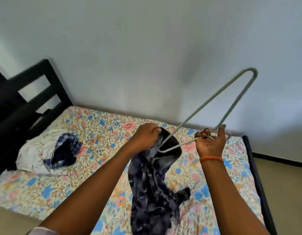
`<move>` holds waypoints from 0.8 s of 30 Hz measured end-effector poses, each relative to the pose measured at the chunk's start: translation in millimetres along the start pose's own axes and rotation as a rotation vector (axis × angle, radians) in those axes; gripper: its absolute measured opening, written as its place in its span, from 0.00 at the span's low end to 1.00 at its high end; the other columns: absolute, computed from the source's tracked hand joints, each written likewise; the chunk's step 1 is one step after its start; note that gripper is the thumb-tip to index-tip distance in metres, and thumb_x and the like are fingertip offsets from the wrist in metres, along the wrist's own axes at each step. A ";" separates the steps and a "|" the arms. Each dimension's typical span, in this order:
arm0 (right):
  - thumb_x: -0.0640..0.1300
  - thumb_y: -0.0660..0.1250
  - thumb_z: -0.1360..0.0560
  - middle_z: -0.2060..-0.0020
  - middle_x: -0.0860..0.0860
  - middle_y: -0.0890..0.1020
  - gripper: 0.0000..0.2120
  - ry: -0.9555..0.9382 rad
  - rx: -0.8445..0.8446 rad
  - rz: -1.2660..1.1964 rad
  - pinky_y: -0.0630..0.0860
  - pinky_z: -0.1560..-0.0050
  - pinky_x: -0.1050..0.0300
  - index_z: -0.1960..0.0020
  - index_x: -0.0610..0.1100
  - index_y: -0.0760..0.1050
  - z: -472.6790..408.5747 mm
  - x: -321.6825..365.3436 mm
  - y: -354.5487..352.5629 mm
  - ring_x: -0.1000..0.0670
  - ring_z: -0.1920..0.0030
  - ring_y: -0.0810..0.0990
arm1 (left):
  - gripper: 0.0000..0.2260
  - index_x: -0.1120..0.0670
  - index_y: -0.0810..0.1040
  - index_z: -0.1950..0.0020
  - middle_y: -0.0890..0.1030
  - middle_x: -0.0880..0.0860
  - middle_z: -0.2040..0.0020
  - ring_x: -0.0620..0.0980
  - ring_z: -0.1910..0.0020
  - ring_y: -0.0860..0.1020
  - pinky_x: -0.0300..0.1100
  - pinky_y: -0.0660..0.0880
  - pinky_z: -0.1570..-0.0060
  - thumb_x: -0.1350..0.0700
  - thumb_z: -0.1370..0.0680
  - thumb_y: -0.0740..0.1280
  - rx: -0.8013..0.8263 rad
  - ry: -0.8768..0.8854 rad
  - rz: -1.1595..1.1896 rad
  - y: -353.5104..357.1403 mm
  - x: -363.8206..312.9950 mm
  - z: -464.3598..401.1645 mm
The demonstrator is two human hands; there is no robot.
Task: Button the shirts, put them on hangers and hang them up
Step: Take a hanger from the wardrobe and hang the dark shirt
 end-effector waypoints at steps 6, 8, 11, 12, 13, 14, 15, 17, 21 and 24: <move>0.52 0.68 0.23 0.71 0.48 0.72 0.13 -0.184 0.109 0.239 0.70 0.71 0.60 0.57 0.44 0.70 28.7 30.6 15.3 0.52 0.73 0.72 | 0.19 0.56 0.67 0.69 0.68 0.56 0.74 0.53 0.74 0.66 0.43 0.62 0.69 0.53 0.19 0.63 -0.197 0.027 0.225 -29.1 -95.6 3.6; 0.49 0.68 0.22 0.74 0.48 0.76 0.14 -0.302 0.115 0.388 0.75 0.69 0.58 0.59 0.43 0.69 42.3 41.9 16.7 0.52 0.73 0.75 | 0.18 0.57 0.70 0.69 0.68 0.57 0.74 0.51 0.78 0.64 0.38 0.62 0.73 0.54 0.20 0.64 -0.183 0.013 0.371 -35.9 -115.8 6.8; 0.50 0.70 0.23 0.73 0.50 0.81 0.17 -0.488 0.130 0.705 0.76 0.65 0.58 0.59 0.42 0.66 54.5 65.2 17.3 0.51 0.71 0.77 | 0.18 0.56 0.71 0.69 0.70 0.57 0.73 0.50 0.76 0.66 0.36 0.63 0.74 0.54 0.20 0.65 -0.171 -0.012 0.493 -48.9 -130.9 6.1; 0.51 0.70 0.23 0.74 0.54 0.80 0.17 -0.540 0.150 0.805 0.73 0.67 0.60 0.56 0.41 0.67 56.0 73.7 18.3 0.53 0.71 0.75 | 0.16 0.57 0.73 0.67 0.73 0.58 0.70 0.51 0.72 0.69 0.39 0.66 0.70 0.52 0.20 0.66 -0.170 -0.010 0.500 -53.3 -134.4 4.7; 0.51 0.70 0.23 0.75 0.57 0.79 0.17 -0.591 0.175 0.875 0.71 0.68 0.62 0.54 0.40 0.67 59.0 81.4 19.9 0.56 0.73 0.74 | 0.14 0.57 0.74 0.63 0.74 0.59 0.66 0.52 0.67 0.71 0.42 0.67 0.66 0.51 0.22 0.67 -0.159 -0.010 0.506 -56.6 -136.7 3.6; 0.50 0.70 0.23 0.74 0.57 0.77 0.16 -0.635 0.198 0.925 0.70 0.68 0.62 0.54 0.39 0.68 61.9 88.2 22.2 0.57 0.73 0.73 | 0.12 0.58 0.75 0.60 0.74 0.59 0.63 0.53 0.64 0.70 0.44 0.67 0.64 0.51 0.23 0.68 -0.140 -0.012 0.517 -59.0 -139.0 2.8; 0.49 0.70 0.23 0.72 0.56 0.75 0.16 -0.676 0.216 0.956 0.71 0.67 0.62 0.54 0.38 0.68 65.8 94.3 24.8 0.56 0.72 0.73 | 0.10 0.58 0.75 0.58 0.73 0.59 0.61 0.53 0.62 0.69 0.44 0.66 0.63 0.53 0.23 0.68 -0.127 -0.022 0.523 -61.8 -140.0 2.1; 0.46 0.70 0.23 0.64 0.53 0.75 0.15 -0.720 0.238 0.991 0.72 0.63 0.67 0.52 0.37 0.68 71.2 102.7 27.4 0.55 0.66 0.75 | 0.07 0.60 0.77 0.57 0.76 0.60 0.60 0.54 0.61 0.72 0.45 0.69 0.62 0.56 0.22 0.67 -0.119 -0.039 0.565 -68.2 -141.4 -0.1; 0.45 0.70 0.23 0.57 0.47 0.76 0.15 -0.728 0.301 1.062 0.72 0.54 0.64 0.48 0.35 0.70 73.5 108.6 27.8 0.58 0.59 0.78 | 0.12 0.56 0.79 0.61 0.80 0.55 0.63 0.53 0.62 0.77 0.46 0.73 0.57 0.53 0.21 0.63 -0.012 -0.087 0.746 -73.4 -142.2 -4.0; 0.45 0.70 0.23 0.55 0.44 0.74 0.11 -0.734 0.279 1.085 0.76 0.51 0.47 0.51 0.45 0.66 71.7 110.3 22.6 0.47 0.56 0.77 | 0.29 0.56 0.75 0.63 0.77 0.56 0.64 0.58 0.61 0.75 0.50 0.73 0.54 0.29 0.29 0.66 0.042 -0.085 0.756 -78.3 -143.2 -9.8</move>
Point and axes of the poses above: each hand's wrist, its own z-axis away from the middle knuckle, its own y-axis out of the palm, x = y × z, the point moved 6 cm from there along -z, towards the middle knuckle
